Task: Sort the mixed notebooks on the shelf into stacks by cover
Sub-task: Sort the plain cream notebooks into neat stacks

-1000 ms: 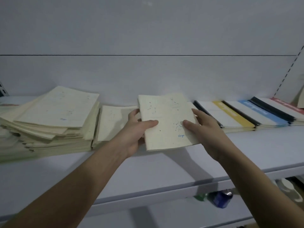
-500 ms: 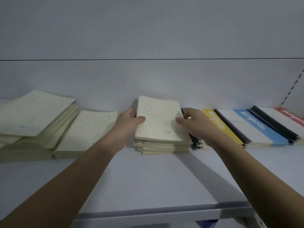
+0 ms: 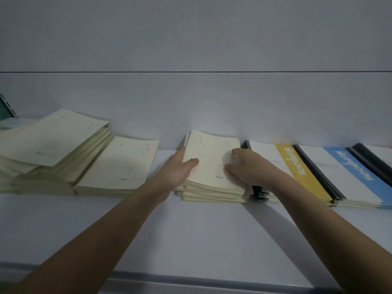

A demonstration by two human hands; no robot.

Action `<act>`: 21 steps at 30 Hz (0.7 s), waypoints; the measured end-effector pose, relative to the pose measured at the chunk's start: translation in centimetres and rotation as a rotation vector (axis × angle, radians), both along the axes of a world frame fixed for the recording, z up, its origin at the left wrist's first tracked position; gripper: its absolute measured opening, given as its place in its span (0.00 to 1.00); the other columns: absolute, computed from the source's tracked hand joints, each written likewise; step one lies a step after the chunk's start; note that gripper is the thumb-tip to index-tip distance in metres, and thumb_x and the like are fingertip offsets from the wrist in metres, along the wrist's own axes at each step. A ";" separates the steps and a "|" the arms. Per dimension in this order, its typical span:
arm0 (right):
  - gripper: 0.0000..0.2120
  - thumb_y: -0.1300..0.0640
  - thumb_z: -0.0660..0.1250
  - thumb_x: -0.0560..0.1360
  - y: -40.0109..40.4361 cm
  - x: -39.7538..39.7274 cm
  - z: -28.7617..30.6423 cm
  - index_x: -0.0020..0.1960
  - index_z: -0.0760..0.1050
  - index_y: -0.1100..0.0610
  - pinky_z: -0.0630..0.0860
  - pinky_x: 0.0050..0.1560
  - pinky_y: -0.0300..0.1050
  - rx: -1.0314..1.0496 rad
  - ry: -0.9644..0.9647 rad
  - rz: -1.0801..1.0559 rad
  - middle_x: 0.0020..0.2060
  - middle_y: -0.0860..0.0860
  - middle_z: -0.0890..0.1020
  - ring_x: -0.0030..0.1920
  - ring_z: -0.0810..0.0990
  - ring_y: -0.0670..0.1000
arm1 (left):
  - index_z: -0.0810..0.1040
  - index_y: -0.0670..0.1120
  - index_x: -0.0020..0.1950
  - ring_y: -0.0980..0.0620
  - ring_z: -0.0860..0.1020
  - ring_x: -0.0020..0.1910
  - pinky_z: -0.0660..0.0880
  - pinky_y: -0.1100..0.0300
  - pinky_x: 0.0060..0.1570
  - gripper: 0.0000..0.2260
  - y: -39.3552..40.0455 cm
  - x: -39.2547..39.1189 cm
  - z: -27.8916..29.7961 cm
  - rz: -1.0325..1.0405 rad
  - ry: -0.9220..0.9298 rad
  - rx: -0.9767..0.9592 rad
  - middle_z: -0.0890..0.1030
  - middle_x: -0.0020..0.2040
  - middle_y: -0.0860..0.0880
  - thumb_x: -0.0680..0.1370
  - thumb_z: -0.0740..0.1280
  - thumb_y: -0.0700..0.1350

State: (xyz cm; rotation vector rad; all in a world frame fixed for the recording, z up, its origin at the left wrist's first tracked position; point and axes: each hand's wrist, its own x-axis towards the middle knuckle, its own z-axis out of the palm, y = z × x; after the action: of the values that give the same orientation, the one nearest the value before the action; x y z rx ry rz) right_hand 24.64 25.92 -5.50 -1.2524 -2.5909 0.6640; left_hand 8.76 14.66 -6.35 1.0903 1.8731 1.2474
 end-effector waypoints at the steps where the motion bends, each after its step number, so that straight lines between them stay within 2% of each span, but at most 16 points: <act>1: 0.14 0.51 0.62 0.79 0.1 0.0 0.0 0.60 0.70 0.58 0.64 0.45 0.44 0.005 0.003 0.001 0.52 0.52 0.73 0.48 0.70 0.52 | 0.71 0.54 0.69 0.65 0.76 0.49 0.72 0.69 0.43 0.16 0.0 0.0 0.0 0.004 -0.010 -0.002 0.79 0.59 0.55 0.81 0.61 0.44; 3: 0.17 0.51 0.62 0.79 0.3 -0.1 0.0 0.63 0.70 0.59 0.64 0.46 0.43 0.010 -0.003 -0.003 0.56 0.53 0.75 0.50 0.71 0.52 | 0.72 0.53 0.68 0.66 0.76 0.47 0.72 0.71 0.40 0.15 -0.1 0.0 0.2 0.020 -0.023 0.004 0.79 0.57 0.56 0.82 0.60 0.45; 5: 0.16 0.51 0.61 0.79 0.3 -0.5 0.1 0.62 0.70 0.60 0.66 0.46 0.44 0.044 -0.049 0.000 0.56 0.55 0.76 0.51 0.73 0.54 | 0.71 0.52 0.69 0.64 0.77 0.47 0.72 0.69 0.41 0.15 -0.3 0.3 0.5 0.037 -0.013 0.020 0.78 0.58 0.57 0.82 0.60 0.46; 6: 0.16 0.50 0.60 0.80 0.3 -0.8 0.3 0.61 0.70 0.60 0.68 0.47 0.46 0.085 -0.074 -0.001 0.56 0.55 0.76 0.53 0.73 0.55 | 0.69 0.52 0.71 0.63 0.76 0.48 0.71 0.67 0.43 0.16 -0.5 0.3 0.8 0.043 0.019 0.027 0.76 0.60 0.59 0.82 0.59 0.46; 8: 0.18 0.50 0.60 0.79 -0.2 -1.6 0.8 0.64 0.70 0.60 0.72 0.56 0.51 0.194 -0.066 -0.020 0.60 0.56 0.74 0.61 0.72 0.59 | 0.65 0.51 0.75 0.60 0.71 0.55 0.65 0.69 0.50 0.19 -1.1 -0.3 1.3 0.047 0.101 0.015 0.71 0.63 0.59 0.83 0.59 0.47; 11: 0.21 0.50 0.60 0.80 -1.6 -3.3 2.2 0.69 0.68 0.59 0.69 0.65 0.55 0.281 0.053 -0.022 0.67 0.56 0.71 0.66 0.69 0.59 | 0.60 0.51 0.78 0.56 0.64 0.72 0.59 0.65 0.61 0.24 -2.6 -3.0 1.8 0.058 0.186 0.012 0.63 0.76 0.54 0.83 0.59 0.51; 15: 0.21 0.51 0.60 0.80 -4.4 -6.5 3.4 0.71 0.68 0.55 0.67 0.62 0.46 0.248 0.249 0.071 0.68 0.53 0.72 0.67 0.70 0.54 | 0.66 0.48 0.75 0.55 0.65 0.73 0.60 0.57 0.73 0.22 -5.7 -7.2 1.7 0.143 0.209 0.097 0.68 0.74 0.51 0.81 0.62 0.48; 17: 0.18 0.51 0.61 0.80 -6.4 -8.4 3.4 0.69 0.71 0.53 0.68 0.61 0.44 0.226 0.316 0.164 0.64 0.51 0.76 0.63 0.74 0.51 | 0.70 0.48 0.72 0.55 0.68 0.71 0.63 0.55 0.73 0.19 -7.5 -9.2 1.6 0.164 0.282 0.137 0.72 0.70 0.52 0.81 0.64 0.47; 18: 0.17 0.51 0.61 0.80 -7.5 -9.5 3.3 0.68 0.72 0.52 0.70 0.60 0.44 0.208 0.322 0.209 0.63 0.49 0.77 0.61 0.75 0.49 | 0.72 0.48 0.71 0.56 0.70 0.70 0.64 0.57 0.71 0.18 -8.4 -10.3 1.7 0.171 0.346 0.147 0.74 0.68 0.53 0.81 0.64 0.47; 21: 0.17 0.49 0.62 0.80 -10.5 -12.8 2.4 0.67 0.73 0.51 0.72 0.61 0.46 0.182 0.258 0.306 0.62 0.46 0.78 0.60 0.76 0.48 | 0.75 0.49 0.68 0.59 0.71 0.65 0.62 0.70 0.61 0.15 -11.4 -12.9 2.8 0.188 0.553 0.133 0.75 0.63 0.58 0.80 0.64 0.45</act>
State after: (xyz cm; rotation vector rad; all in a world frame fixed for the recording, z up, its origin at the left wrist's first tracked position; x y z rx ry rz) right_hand 11.85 15.37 -3.11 -0.6744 -2.5739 0.5791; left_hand -4.14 3.30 -3.59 1.4714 2.3723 1.2757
